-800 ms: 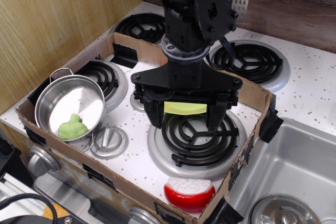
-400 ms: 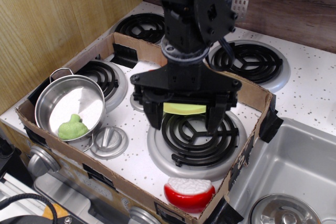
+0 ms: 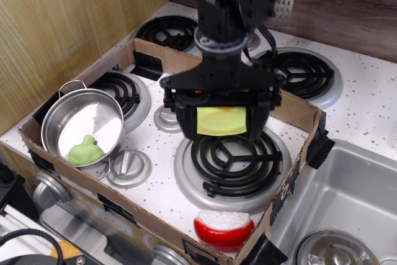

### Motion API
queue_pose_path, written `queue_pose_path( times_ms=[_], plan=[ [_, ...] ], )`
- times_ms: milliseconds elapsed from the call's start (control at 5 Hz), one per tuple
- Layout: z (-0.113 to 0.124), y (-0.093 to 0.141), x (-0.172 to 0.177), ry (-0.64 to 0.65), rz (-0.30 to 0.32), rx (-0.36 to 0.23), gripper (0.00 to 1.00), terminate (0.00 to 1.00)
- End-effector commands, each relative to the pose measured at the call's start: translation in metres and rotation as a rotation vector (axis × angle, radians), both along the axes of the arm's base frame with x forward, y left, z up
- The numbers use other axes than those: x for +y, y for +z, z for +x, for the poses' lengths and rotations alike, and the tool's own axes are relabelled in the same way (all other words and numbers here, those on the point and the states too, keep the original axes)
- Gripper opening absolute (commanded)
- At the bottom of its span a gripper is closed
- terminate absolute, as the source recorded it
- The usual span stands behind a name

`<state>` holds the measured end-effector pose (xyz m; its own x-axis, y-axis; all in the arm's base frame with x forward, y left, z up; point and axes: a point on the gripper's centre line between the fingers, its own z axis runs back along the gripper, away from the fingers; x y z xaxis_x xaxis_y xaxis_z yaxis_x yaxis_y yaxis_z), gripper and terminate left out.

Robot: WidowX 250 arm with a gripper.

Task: Take carrot off plate

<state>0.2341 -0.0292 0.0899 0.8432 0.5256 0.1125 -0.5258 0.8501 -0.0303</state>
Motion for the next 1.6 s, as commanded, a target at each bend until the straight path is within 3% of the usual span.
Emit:
queue_pose_path(
  times_ms=[0, 400, 1000, 1200, 1400],
  plan=[
    [0.04, 0.013, 0.027, 0.164, -0.039, -0.027, 1.0, 0.0],
    [0.074, 0.006, 0.056, 0.35, -0.079, 0.021, 1.0, 0.0],
    [0.099, -0.018, 0.085, 0.574, -0.116, -0.139, 1.0, 0.0],
    [0.099, -0.021, 0.092, 0.612, -0.107, -0.11, 1.0, 0.0],
    [0.092, -0.025, 0.095, 0.656, -0.094, -0.12, 1.0, 0.0]
  ],
)
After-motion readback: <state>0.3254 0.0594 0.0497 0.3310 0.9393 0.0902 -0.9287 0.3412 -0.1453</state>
